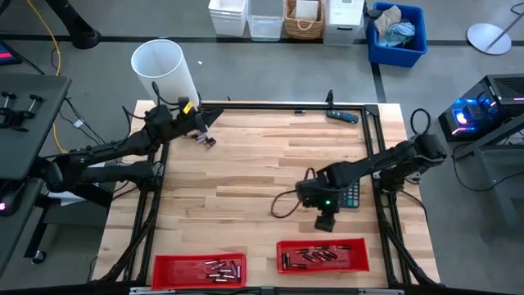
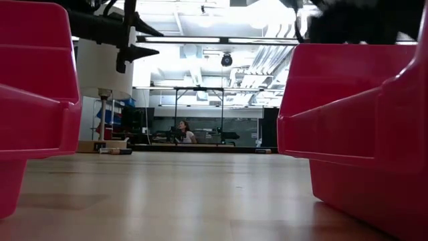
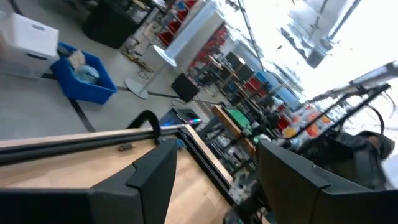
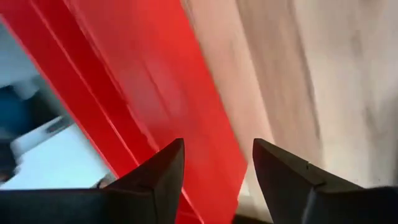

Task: Sort batteries
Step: Put the black-brown battery into the right red bin

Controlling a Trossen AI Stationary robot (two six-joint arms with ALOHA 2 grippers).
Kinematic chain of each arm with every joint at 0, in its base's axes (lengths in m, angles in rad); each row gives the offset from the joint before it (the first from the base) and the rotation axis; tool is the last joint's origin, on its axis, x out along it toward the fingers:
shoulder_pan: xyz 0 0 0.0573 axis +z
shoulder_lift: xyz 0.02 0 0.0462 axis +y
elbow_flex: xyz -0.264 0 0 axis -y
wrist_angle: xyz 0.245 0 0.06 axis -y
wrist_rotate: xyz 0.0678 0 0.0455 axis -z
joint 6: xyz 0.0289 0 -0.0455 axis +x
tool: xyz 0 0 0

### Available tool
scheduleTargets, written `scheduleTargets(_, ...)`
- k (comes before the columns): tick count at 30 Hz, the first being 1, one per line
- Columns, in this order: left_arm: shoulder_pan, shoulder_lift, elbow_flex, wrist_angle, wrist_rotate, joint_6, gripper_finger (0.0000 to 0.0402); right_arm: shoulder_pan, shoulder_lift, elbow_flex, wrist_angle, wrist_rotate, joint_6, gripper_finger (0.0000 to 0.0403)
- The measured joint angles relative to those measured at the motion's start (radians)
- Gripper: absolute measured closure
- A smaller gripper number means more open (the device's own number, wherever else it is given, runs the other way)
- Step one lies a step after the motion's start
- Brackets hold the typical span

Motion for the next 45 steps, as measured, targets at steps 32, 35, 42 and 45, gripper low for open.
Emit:
scheduleTargets(32, 0.089, 0.09, 0.0, -0.111, -0.042, -0.058, 0.0195, 0.142, -0.052, -0.46, 0.698, -0.044, 0.049, 0.0398)
scheduleTargets(35, 0.089, 0.09, 0.0, -0.081, -0.042, -0.031, 0.0195, 0.169, -0.052, -0.46, 0.755, -0.036, 0.089, 0.0401)
scheduleTargets(42, 0.089, 0.09, 0.0, -0.093, -0.047, -0.015, 0.0195, 0.177, -0.052, -0.46, 0.765, 0.003, 0.173, 0.0402)
scheduleTargets(45, 0.089, 0.09, 0.0, -0.116, -0.049, -0.022, 0.0195, 0.164, -0.052, -0.46, 0.764, 0.002, 0.179, 0.0402)
